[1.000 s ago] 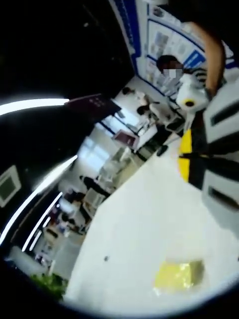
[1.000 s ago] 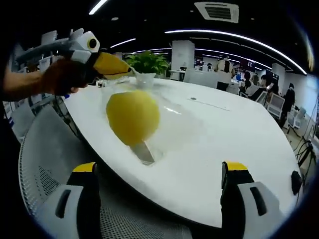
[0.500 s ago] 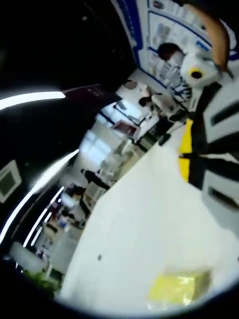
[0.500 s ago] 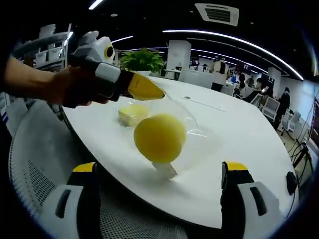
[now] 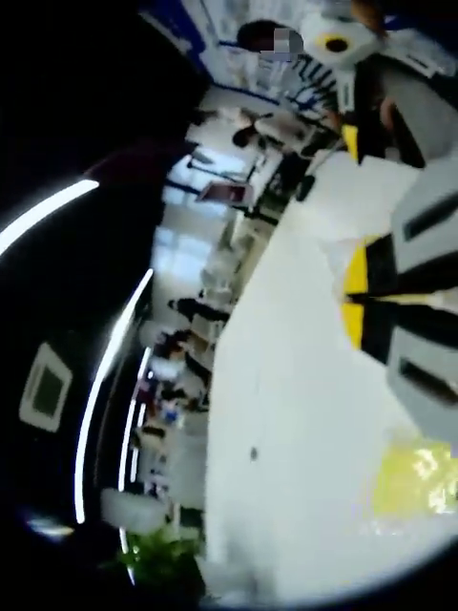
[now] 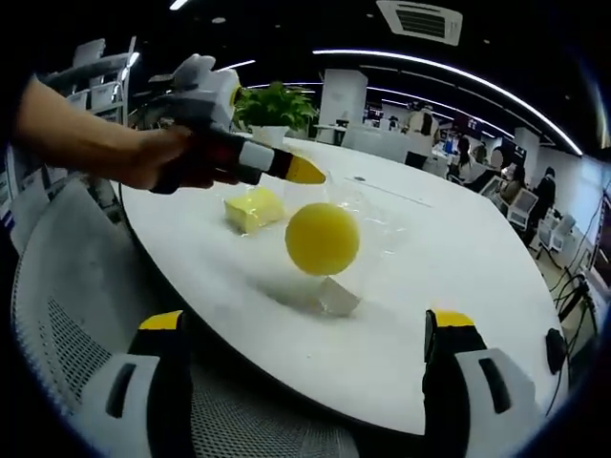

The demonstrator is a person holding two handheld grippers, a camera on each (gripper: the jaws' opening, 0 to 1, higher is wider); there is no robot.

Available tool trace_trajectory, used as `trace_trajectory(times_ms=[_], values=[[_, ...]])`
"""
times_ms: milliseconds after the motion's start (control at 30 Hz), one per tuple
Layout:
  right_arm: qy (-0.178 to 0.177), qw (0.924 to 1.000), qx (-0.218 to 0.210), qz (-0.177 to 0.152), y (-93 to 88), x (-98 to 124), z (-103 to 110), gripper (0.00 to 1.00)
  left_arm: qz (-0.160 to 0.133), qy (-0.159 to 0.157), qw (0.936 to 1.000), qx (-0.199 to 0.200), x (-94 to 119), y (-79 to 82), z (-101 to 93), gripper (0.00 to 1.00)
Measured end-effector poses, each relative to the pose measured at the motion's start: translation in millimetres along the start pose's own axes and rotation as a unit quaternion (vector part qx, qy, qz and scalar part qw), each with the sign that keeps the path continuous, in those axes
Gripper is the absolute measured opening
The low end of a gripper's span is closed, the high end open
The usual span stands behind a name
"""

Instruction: Compare the silicone blocks by pressing each to a similar depth, holding the contact briefly, and releasing to observe deformation and rebound differences across the visible hardness samples.

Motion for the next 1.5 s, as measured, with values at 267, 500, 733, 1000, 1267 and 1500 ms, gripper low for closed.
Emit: trace_trajectory(times_ms=[267, 500, 733, 1000, 1267, 1500], values=[[-0.004, 1.0, 0.0, 0.008, -3.4, 0.2, -1.2, 0.96, 0.047, 0.017, 0.9968, -0.062, -13.8, -23.6, 18.6, 0.0], [-0.006, 0.9999, 0.001, 0.016, -6.5, 0.4, -2.0, 0.96, 0.068, 0.037, 0.9954, -0.057, -21.7, -42.7, 33.1, 0.0], [-0.007, 0.9998, 0.001, 0.021, -8.2, 0.1, -2.4, 0.96, 0.073, 0.053, 0.9948, -0.048, -32.4, -47.1, 43.7, 0.0], [-0.007, 0.9996, -0.001, 0.029, -11.0, 0.3, -2.5, 0.96, 0.08, 0.067, 0.9924, -0.066, -40.2, -54.1, 53.3, 0.01], [-0.006, 0.9995, -0.002, 0.03, -11.3, 0.6, -1.9, 0.96, 0.061, 0.092, 0.9919, -0.062, -33.1, -41.4, 64.8, 0.17], [-0.006, 0.9996, -0.002, 0.028, -10.9, 0.7, -2.1, 0.96, 0.028, 0.085, 0.9959, -0.015, -25.9, -24.6, 55.6, 0.33]])
Point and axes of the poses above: the point that each gripper's makers call its tool centre point, and the gripper's own axes: x roughly backward along the fingers, z roughly to its left, y roughly out of its top, the point moved 1 cm from there along x, roughly backward along the fingers, and after that the axes turned 10 degrees about -z, right-handed, at the moved point
